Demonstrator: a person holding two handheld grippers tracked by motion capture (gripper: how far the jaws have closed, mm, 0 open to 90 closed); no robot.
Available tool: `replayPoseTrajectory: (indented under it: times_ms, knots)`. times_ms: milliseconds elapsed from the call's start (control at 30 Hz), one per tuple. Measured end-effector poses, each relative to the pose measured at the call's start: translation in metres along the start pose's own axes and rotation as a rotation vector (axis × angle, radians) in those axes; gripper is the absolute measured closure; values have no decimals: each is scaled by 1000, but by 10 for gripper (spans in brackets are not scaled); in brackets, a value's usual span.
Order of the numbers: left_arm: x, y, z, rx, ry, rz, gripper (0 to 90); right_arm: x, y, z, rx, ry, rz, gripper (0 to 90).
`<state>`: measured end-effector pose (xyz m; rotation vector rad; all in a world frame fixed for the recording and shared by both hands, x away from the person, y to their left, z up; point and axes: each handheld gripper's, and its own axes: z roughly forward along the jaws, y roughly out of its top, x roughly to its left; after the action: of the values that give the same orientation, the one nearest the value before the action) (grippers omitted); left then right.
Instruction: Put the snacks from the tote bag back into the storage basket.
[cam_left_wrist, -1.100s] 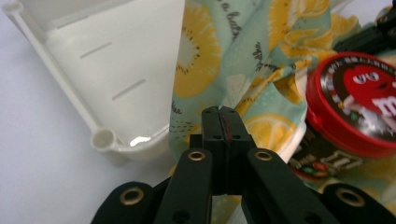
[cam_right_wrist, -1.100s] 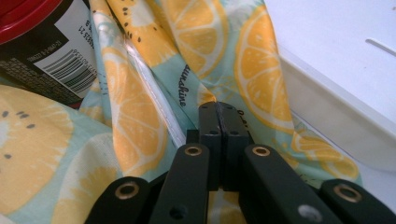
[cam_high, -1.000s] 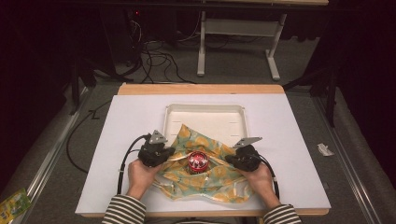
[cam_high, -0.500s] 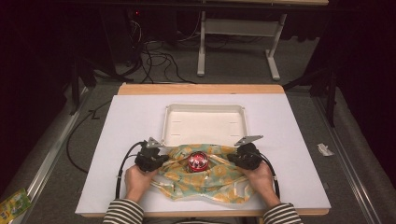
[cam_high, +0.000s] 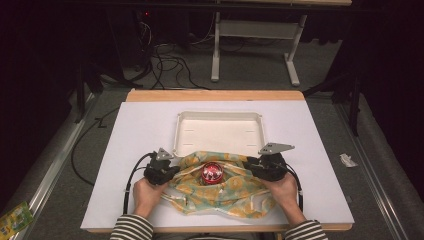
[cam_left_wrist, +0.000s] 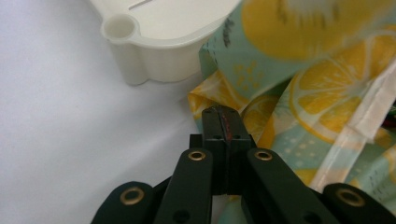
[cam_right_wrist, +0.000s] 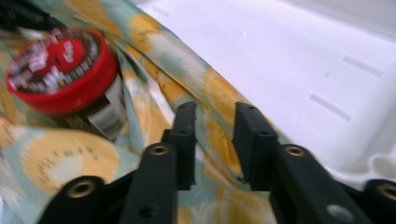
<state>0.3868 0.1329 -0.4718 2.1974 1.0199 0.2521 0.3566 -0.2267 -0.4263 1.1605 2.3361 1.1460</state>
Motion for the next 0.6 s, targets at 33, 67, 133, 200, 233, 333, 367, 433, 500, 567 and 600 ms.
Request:
replayPoseTrajectory:
  times_ms: [33,67,133,200,233,333,367,433,500,567,600]
  knots:
    - [0,0,0,0,0,0,900,0,3,-1,-10,-6,-5,643]
    - [0,0,0,0,0,0,900,1,6,-2,-19,-10,-5,622]
    - [0,0,0,-1,0,0,900,0,10,0,-24,-22,-7,576]
    - [0,0,0,-1,-1,-1,900,-2,14,5,-14,-26,1,535]
    - [0,0,0,-1,-1,-1,900,-2,14,5,-14,-26,1,535]
    - [0,0,0,-1,-3,0,900,-7,16,15,11,-8,8,519]
    - [0,0,0,-2,-3,2,900,-8,16,21,32,16,16,573]
    - [0,0,0,-3,-3,3,900,-8,16,24,39,23,9,647]
    - [0,0,0,-5,-1,6,900,-6,15,29,59,54,-12,783]
    - [-1,0,-3,-26,-4,12,900,-3,13,34,92,74,-27,898]
    - [-2,0,-4,-37,-5,14,900,-2,12,36,99,79,-27,900]
